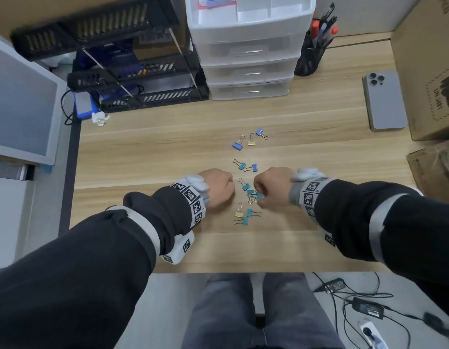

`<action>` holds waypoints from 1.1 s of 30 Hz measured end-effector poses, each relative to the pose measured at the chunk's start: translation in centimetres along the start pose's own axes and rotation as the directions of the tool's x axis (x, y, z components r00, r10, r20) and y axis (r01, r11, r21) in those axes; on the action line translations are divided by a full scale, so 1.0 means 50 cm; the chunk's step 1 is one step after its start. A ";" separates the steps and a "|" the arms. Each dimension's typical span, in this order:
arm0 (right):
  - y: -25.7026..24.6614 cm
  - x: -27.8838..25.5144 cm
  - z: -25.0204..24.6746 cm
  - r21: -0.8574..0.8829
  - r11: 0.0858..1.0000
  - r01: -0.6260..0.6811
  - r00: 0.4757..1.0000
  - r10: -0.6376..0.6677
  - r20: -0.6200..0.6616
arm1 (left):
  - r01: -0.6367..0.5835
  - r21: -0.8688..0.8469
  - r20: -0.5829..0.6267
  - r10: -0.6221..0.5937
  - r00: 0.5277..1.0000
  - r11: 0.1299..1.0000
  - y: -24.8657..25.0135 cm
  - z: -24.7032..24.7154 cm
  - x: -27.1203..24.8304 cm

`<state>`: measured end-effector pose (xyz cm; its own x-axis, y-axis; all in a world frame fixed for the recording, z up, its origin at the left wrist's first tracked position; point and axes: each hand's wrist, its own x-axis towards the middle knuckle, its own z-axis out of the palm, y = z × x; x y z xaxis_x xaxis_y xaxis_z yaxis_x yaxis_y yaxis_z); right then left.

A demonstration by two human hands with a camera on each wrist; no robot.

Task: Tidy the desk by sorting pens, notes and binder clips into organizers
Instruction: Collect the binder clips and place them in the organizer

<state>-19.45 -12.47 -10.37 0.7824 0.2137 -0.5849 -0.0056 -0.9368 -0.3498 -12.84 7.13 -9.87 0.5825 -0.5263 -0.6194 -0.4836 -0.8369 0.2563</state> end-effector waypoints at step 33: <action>-0.025 -0.018 0.029 0.013 0.991 0.136 0.990 -0.136 0.032 | -0.261 0.166 0.092 0.248 0.964 0.951 0.038 -0.002 0.060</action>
<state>-21.04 -11.09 -10.47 0.7553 0.3479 -0.5554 0.0925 -0.8956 -0.4352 -11.96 3.93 -11.16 0.3815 -0.7016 -0.6018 -0.7201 -0.6338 0.2824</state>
